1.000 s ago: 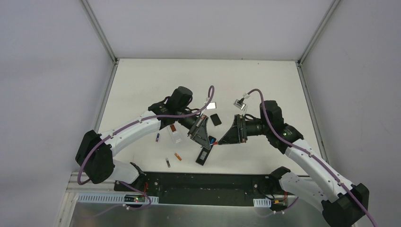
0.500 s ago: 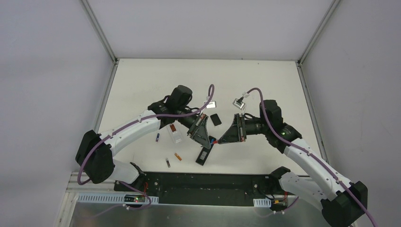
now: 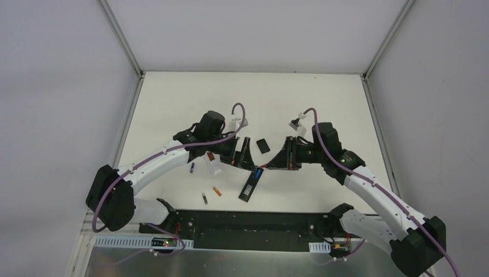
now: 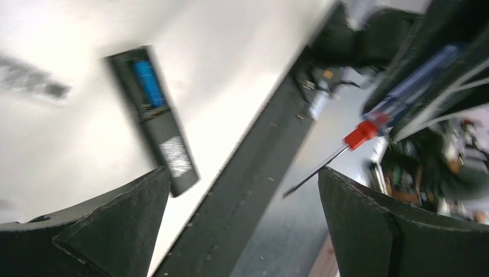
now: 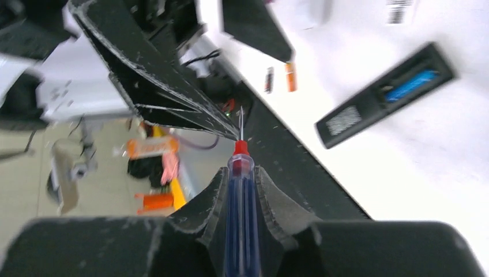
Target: Unload the batteries from the remote control
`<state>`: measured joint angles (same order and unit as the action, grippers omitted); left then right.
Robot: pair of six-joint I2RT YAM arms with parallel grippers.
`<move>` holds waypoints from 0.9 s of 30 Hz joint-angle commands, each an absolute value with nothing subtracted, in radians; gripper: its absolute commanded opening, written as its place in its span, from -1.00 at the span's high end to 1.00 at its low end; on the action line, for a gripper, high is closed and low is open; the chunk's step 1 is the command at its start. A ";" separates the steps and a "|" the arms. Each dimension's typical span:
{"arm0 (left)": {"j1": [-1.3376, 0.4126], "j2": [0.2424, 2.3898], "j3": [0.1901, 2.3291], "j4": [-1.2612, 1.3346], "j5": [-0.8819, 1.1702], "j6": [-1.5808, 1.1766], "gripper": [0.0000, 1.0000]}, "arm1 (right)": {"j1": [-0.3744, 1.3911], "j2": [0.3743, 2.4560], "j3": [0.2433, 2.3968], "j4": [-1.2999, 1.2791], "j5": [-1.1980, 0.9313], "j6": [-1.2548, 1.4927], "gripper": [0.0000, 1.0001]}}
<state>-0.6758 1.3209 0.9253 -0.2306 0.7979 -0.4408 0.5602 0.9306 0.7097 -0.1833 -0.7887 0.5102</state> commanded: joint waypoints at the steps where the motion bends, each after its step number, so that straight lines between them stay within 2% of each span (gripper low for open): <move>1: -0.653 1.298 0.857 -0.237 0.488 -0.515 -0.98 | 0.559 0.978 0.781 -0.364 -0.482 0.476 1.00; 4: -0.667 1.336 0.838 -0.241 0.459 -0.525 -0.98 | 0.560 1.045 0.820 -0.467 -0.355 0.475 1.00; 10: -0.730 1.430 0.830 -0.242 0.338 -0.615 -0.98 | 0.587 1.133 0.830 -0.480 -0.290 0.503 1.00; 18: -0.808 1.577 0.862 -0.243 0.278 -0.670 -0.50 | 0.629 1.214 0.870 -0.496 -0.213 0.508 1.00; 25: -0.823 1.609 0.860 -0.246 0.258 -0.691 -0.35 | 0.655 1.270 0.898 -0.481 -0.203 0.506 1.00; 27: -0.823 1.608 0.861 -0.252 0.256 -0.686 -0.24 | 0.663 1.291 0.908 -0.483 -0.207 0.505 1.00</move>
